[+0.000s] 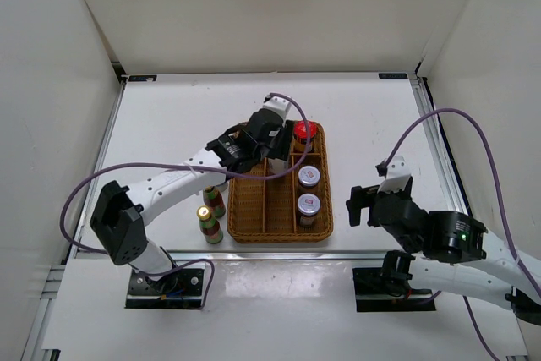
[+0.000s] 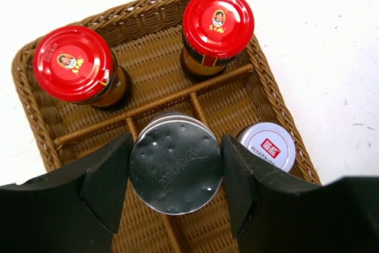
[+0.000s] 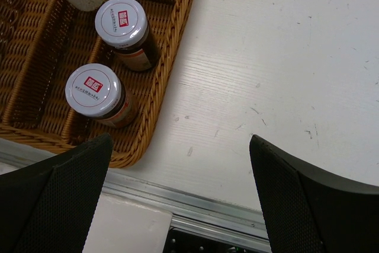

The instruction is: Organize the condiment bottles

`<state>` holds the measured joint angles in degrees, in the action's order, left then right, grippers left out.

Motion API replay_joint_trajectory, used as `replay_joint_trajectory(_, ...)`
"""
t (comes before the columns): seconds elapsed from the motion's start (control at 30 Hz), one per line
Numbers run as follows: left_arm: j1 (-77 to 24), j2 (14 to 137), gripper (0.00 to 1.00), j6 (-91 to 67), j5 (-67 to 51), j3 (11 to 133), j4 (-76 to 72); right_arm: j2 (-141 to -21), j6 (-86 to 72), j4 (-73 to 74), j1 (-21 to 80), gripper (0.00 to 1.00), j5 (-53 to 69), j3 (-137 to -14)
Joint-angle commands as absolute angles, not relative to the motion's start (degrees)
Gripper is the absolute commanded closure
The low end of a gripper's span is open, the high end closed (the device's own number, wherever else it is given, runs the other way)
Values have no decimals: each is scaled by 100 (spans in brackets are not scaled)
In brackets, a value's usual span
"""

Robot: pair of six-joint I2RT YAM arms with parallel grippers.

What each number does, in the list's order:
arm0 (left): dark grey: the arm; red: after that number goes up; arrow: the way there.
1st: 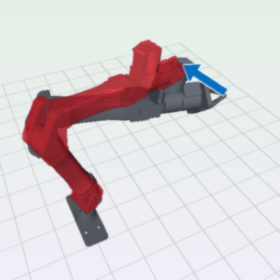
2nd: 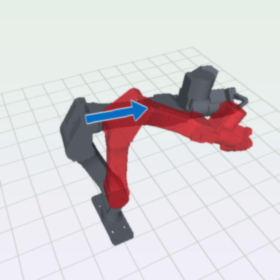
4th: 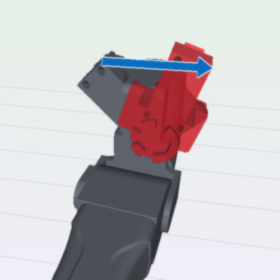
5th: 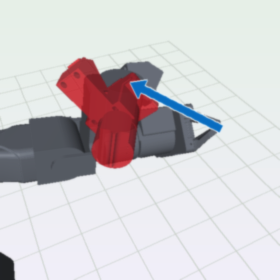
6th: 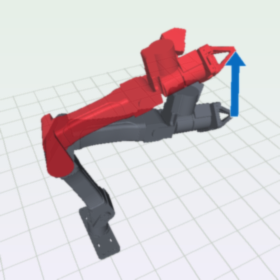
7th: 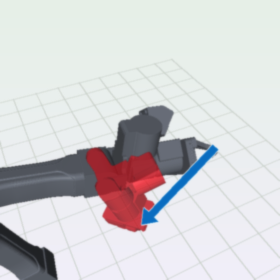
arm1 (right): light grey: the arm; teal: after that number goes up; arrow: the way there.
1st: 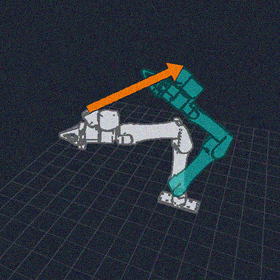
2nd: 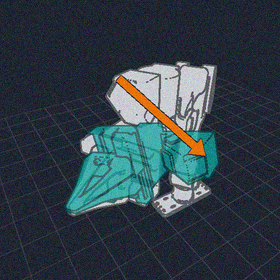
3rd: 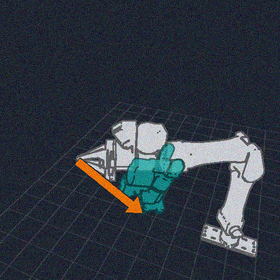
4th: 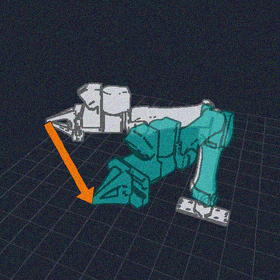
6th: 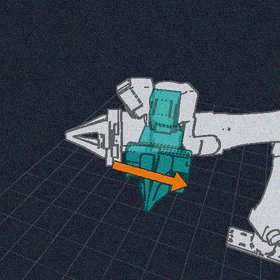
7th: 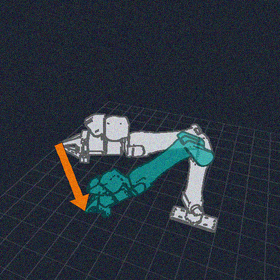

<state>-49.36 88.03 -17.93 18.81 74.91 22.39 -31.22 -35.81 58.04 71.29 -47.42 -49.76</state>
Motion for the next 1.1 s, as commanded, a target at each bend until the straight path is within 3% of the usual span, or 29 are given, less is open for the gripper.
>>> replay_joint_trajectory(0.0, -4966, 8841, 89, -1819, 1854, 7409, 1442, -3226, -3604, 5607, 7163, 1, -4816, -4957)
replay_joint_trajectory(0.37, -4966, 9544, 89, -1819, 1661, 7576, 1477, -3287, -3604, 5607, 7163, 1, -4816, -4957)
replay_joint_trajectory(0.4, -4966, 9545, 79, -1767, 1661, 7576, 1477, -3287, -3604, 5607, 7163, 1, -4816, -4957)
replay_joint_trajectory(0.5, -4966, 9598, 27, -1714, 1669, 7864, 1897, -3340, -3604, 5607, 7163, 1, -4816, -4957)
replay_joint_trajectory(0.57, -4966, 9650, 2, -1714, 1959, 8085, 2257, -3340, -3604, 5607, 7163, 1, -4816, -4957)
replay_joint_trajectory(0.8, -4888, 8764, 0, -1406, 3190, 8883, 3619, -3226, -3604, 5607, 7216, 1, -4711, -4957)
replay_joint_trajectory(0.93, -4343, 8430, 0, -1485, 3042, 9246, 4981, -3226, -3604, 5607, 7321, 1, -4711, -4957)
replay_joint_trajectory(1.07, -3702, 7815, 0, -1766, 2472, 8512, 5396, -3226, -3604, 5607, 7374, 1, -4711, -4957)
